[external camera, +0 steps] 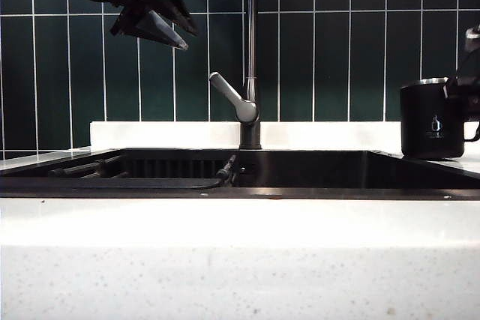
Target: Pick up the mug next to the sink, go to the faucet to get some water, pour the water into the sink, and finally put the mug back to its place.
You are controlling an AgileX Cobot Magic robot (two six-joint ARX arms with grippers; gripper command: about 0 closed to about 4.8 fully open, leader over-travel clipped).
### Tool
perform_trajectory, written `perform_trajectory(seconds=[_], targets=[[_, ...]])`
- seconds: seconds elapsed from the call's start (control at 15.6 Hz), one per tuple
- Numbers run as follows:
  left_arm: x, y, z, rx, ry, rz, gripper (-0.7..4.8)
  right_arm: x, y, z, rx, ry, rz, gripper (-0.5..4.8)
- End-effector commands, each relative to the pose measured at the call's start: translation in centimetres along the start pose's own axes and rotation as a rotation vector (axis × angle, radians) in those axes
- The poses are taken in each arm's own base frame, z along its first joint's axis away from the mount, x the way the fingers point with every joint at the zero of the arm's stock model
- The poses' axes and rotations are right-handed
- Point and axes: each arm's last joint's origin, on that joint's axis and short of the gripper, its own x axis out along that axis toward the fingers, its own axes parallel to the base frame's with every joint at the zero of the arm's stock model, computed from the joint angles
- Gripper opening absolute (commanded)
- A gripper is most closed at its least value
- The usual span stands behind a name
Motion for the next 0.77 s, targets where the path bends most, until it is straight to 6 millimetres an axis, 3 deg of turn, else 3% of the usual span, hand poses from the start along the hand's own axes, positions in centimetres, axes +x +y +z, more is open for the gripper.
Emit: perform_trajectory(seconds=[0.06,0.19,0.32,0.51,0.64,0.77], targets=[[-0.3,-0.4,-0.1,0.012,0.019,-0.013,1.74,-2.3,-0.1,-0.7,-0.005,0.008,-0.002,2.45],[-0.3,-0.4,-0.5,0.015,0.046,-0.017,1.44,-4.1,-0.3,-0.5,-0.007,-0.006,-0.005,2.45],[-0.6,-0.7,-0.7,0.034,0.07,-0.022,0.17,-5.8,-0.4,0.3,-0.005,-0.035,-0.007,2.44],[-1.8,-1.6,-1.0,0.038,0.108,0.0,-0.06,-9.0,-0.6,2.4,-0.001,-0.122,0.022,2.35],[-4.3,-3.4,-0.5,0.071,0.083,0.056,-0.06,-12.6,-0.8,4.2,0.003,-0.219,0.044,1.12],[-6.2,-4.8,-0.4,0.084,0.072,0.094,-0.06,-14.8,-0.9,4.7,0.009,-0.247,0.046,0.7]])
